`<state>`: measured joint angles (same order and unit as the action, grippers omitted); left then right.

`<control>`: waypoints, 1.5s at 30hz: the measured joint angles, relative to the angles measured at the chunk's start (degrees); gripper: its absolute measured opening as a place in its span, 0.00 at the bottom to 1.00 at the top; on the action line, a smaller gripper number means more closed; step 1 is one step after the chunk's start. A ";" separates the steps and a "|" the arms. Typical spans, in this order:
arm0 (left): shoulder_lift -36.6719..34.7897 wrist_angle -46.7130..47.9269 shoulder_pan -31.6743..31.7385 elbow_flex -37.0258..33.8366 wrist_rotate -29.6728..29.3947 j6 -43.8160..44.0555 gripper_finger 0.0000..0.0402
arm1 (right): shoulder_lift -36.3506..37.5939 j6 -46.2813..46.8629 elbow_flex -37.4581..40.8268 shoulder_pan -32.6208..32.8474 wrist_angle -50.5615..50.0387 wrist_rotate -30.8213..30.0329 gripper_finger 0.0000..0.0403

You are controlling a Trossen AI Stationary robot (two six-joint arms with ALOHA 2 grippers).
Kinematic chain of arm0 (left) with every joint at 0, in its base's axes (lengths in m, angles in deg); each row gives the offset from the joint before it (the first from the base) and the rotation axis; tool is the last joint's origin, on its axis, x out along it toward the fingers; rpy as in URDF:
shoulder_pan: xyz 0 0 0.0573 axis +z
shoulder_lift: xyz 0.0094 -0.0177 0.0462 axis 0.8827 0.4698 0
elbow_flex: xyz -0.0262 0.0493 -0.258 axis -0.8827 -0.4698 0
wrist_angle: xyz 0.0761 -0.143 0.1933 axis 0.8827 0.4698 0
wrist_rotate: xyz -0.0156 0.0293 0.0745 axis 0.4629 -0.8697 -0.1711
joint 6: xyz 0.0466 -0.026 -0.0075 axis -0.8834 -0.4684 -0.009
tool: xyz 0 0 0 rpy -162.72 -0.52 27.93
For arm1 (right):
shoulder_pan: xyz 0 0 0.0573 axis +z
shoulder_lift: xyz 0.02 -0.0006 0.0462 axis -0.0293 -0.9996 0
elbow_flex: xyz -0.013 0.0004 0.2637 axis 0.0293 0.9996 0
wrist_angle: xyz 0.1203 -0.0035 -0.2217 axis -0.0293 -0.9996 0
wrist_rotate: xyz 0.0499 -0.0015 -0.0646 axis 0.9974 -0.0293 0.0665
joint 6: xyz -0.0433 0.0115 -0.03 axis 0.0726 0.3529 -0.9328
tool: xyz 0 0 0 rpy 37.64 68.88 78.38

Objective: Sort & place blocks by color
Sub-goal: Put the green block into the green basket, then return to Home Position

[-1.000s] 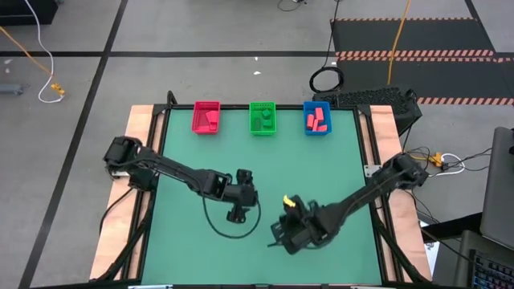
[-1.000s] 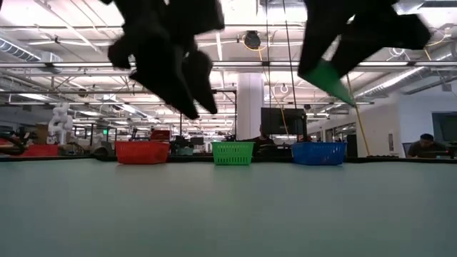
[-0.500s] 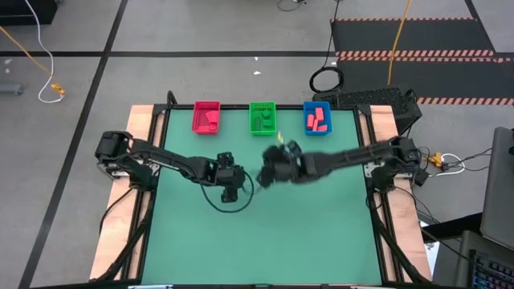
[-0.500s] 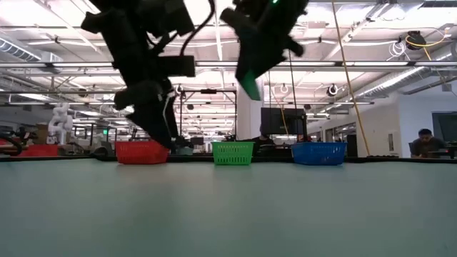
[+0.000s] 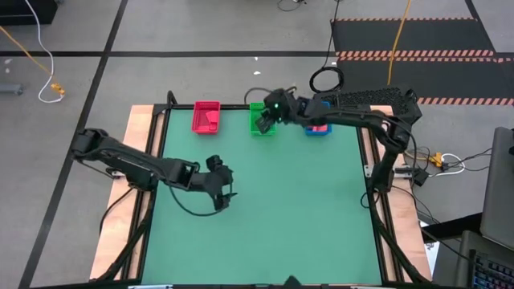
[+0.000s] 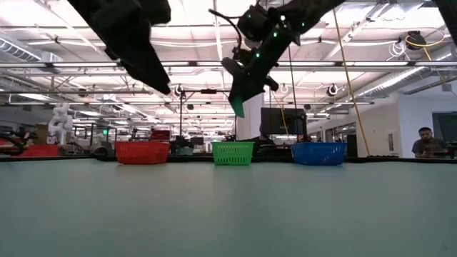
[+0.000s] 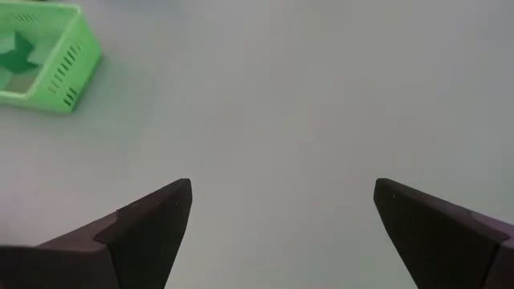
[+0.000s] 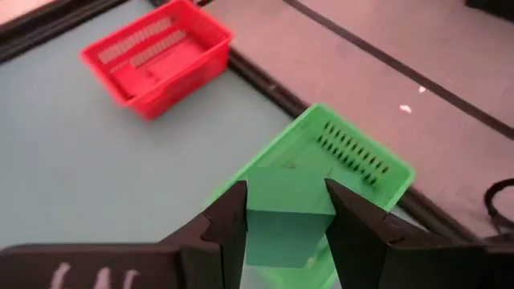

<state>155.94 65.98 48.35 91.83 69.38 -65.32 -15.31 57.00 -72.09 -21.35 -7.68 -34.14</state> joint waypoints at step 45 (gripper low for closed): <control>-9.86 -16.40 2.14 3.82 -2.87 -11.83 0.98 | 20.89 -8.32 14.40 18.15 -2.46 8.01 0.55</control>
<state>146.08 49.58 50.49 95.65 66.51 -77.15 5.58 48.68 -57.69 -3.20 -10.14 -26.13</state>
